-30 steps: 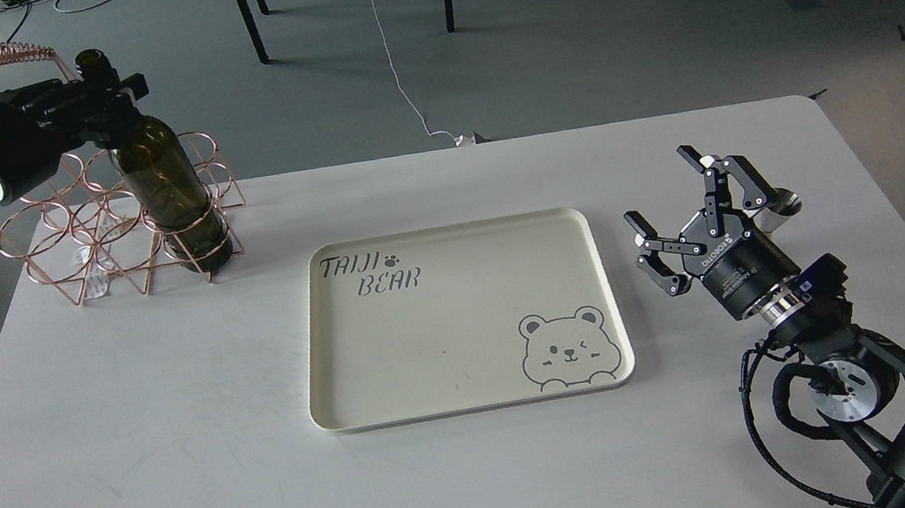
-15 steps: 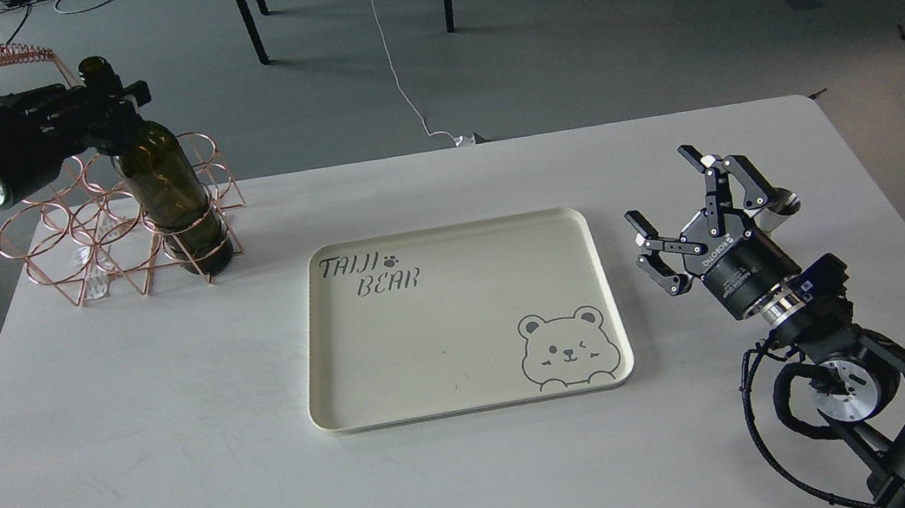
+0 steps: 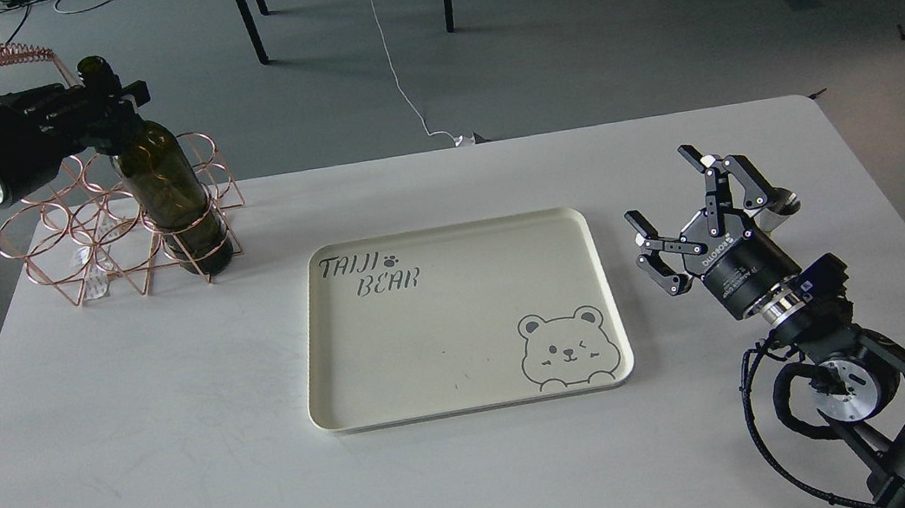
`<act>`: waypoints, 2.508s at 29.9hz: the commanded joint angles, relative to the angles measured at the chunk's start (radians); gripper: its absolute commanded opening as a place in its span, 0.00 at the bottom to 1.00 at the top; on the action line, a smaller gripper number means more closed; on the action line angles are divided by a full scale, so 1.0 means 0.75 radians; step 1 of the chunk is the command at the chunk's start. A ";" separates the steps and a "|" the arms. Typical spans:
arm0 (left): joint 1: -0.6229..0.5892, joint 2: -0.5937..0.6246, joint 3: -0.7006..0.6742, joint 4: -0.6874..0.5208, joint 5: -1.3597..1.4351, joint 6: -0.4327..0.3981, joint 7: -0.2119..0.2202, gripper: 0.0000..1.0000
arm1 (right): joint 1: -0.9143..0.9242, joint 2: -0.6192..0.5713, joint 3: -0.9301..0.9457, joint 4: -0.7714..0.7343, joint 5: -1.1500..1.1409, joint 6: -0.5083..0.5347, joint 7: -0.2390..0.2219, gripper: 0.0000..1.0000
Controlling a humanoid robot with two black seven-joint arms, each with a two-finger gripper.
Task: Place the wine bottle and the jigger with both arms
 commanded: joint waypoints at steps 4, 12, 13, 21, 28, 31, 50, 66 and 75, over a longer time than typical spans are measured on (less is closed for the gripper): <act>-0.001 0.000 -0.001 0.002 -0.004 0.005 0.001 0.74 | 0.000 0.001 0.000 0.000 0.000 0.000 0.000 0.99; -0.003 0.002 -0.001 0.002 -0.004 0.005 0.001 0.75 | 0.000 0.001 0.000 0.000 0.000 0.000 0.000 0.99; -0.001 0.009 0.001 0.002 0.001 0.003 0.001 0.63 | 0.000 0.001 0.000 0.000 0.000 0.000 0.000 0.99; -0.001 0.007 0.007 0.002 0.009 0.018 0.001 0.03 | 0.000 0.001 0.002 0.000 0.000 0.000 0.000 0.99; -0.001 0.007 0.009 0.002 0.013 0.018 0.001 0.00 | 0.000 0.001 0.000 0.000 0.000 0.000 0.000 0.99; -0.001 0.004 0.009 0.002 0.013 0.020 0.001 0.07 | 0.000 0.001 0.000 0.000 -0.002 0.000 0.000 0.99; -0.021 -0.004 0.005 0.000 -0.006 0.022 0.001 0.99 | -0.008 0.001 0.000 0.010 -0.002 0.000 0.000 0.99; -0.436 0.109 0.005 -0.044 -0.261 0.012 0.001 0.99 | -0.006 0.011 0.010 0.008 0.000 0.000 0.000 0.99; -0.328 0.146 0.009 -0.423 -1.187 0.018 0.001 0.99 | -0.006 0.034 0.059 -0.002 0.008 0.000 -0.002 0.99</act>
